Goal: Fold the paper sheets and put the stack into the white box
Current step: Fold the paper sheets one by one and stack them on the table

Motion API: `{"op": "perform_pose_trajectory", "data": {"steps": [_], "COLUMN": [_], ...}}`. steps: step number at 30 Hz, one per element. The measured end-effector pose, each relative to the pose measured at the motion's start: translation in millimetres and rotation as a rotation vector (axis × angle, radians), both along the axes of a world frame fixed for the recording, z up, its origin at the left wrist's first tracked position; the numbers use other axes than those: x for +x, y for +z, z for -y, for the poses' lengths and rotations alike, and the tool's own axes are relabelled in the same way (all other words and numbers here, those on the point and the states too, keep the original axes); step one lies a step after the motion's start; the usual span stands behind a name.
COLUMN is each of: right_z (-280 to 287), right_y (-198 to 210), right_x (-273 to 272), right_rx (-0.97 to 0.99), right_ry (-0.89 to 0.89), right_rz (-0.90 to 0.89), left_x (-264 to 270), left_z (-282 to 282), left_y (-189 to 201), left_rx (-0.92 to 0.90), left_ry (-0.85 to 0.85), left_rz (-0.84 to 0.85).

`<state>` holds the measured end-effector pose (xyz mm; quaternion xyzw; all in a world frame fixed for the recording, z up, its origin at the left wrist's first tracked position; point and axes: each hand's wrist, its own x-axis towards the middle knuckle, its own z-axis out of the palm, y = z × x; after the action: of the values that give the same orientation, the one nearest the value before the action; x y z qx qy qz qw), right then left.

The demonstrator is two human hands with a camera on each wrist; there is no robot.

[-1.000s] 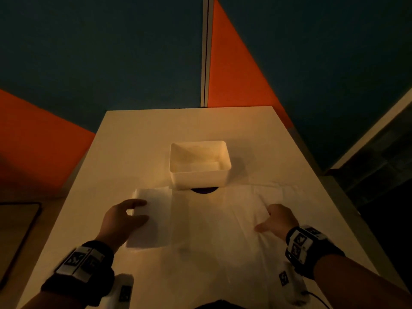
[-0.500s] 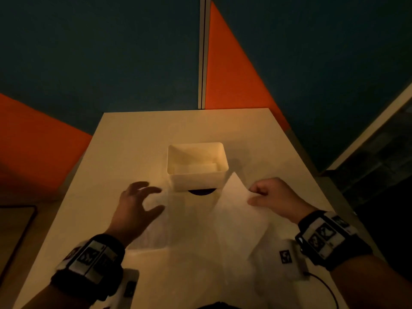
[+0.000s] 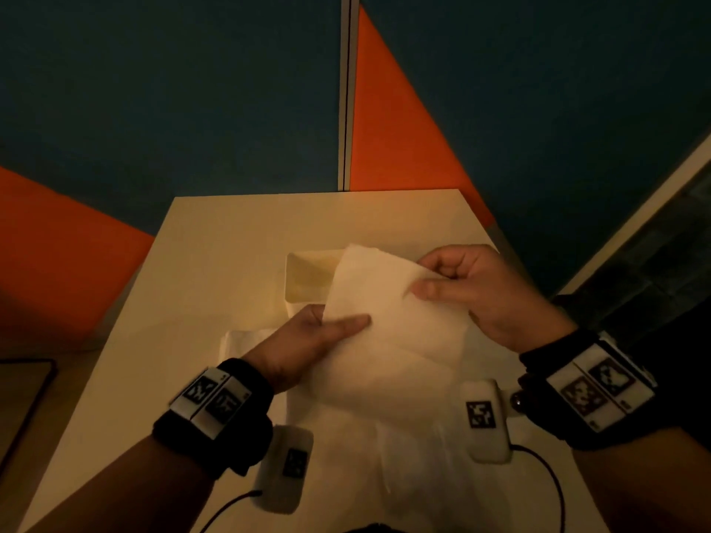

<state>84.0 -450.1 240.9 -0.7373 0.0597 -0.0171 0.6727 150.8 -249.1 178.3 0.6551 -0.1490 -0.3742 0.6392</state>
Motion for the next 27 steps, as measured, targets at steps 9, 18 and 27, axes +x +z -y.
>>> {"op": "perform_pose_trajectory", "data": {"steps": [9,18,27], "right_z": [-7,7,5], "right_y": [-36,-48,-32], "right_x": [-7,-9,-1], "right_rx": [0.205,0.260,-0.044], "right_ry": [-0.129,-0.192,0.062], "right_rz": [-0.070,-0.065,-0.117], "left_x": [2,16,22], "left_z": [10,-12,-21], "left_y": [6,1,9], "left_rx": [-0.179,-0.164,-0.133], "left_ry": [0.254,0.013,-0.359], "left_rz": [-0.030,-0.043,-0.160]}}
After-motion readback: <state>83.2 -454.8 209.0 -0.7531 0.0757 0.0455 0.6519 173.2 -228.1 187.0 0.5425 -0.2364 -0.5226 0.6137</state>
